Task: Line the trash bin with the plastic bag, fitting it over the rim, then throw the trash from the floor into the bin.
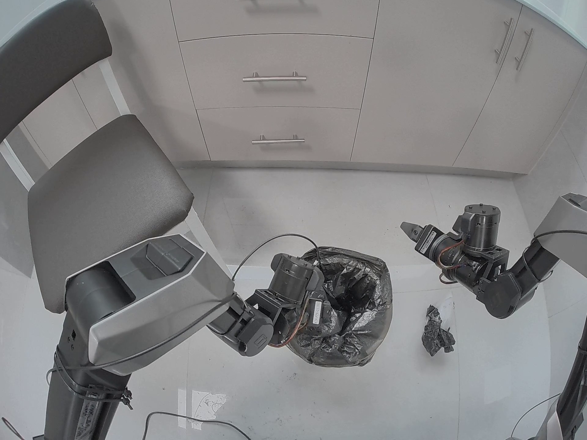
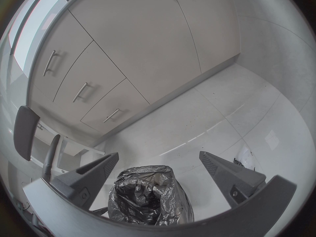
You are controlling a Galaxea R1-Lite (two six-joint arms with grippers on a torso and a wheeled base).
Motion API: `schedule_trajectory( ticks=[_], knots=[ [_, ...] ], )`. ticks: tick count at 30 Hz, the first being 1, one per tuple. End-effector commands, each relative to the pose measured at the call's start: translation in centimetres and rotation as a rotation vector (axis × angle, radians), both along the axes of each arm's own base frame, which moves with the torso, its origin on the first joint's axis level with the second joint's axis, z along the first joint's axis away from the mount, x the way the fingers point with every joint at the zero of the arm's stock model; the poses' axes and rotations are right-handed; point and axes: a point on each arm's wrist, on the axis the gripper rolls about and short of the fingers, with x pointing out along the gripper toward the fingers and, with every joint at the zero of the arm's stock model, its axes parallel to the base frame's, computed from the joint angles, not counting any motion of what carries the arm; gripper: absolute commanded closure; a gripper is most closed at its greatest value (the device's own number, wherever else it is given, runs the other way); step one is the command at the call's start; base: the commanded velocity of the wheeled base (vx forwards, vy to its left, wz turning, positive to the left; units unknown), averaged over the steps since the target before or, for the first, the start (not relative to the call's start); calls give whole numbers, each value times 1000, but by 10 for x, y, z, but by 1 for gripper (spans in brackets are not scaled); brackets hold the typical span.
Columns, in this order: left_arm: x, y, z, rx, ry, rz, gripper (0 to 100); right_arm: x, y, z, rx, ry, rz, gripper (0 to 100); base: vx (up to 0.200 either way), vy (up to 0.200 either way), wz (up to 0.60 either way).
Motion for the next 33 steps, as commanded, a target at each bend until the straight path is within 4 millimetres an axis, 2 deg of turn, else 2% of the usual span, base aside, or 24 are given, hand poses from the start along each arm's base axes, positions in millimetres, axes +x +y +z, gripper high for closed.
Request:
schedule_trajectory(
  ticks=[1, 25, 33],
  knots=[
    [3, 2, -20, 33, 30, 3, 0, 0, 0, 0, 0, 0, 1, 0, 0, 0, 0],
    [24, 37, -35, 87, 52, 67, 0, 0, 0, -2, -1, 3, 1, 0, 0, 0, 0],
    [28, 43, -32, 133, 12, 145, 0, 0, 0, -1, -1, 3, 1, 0, 0, 0, 0]
  ],
)
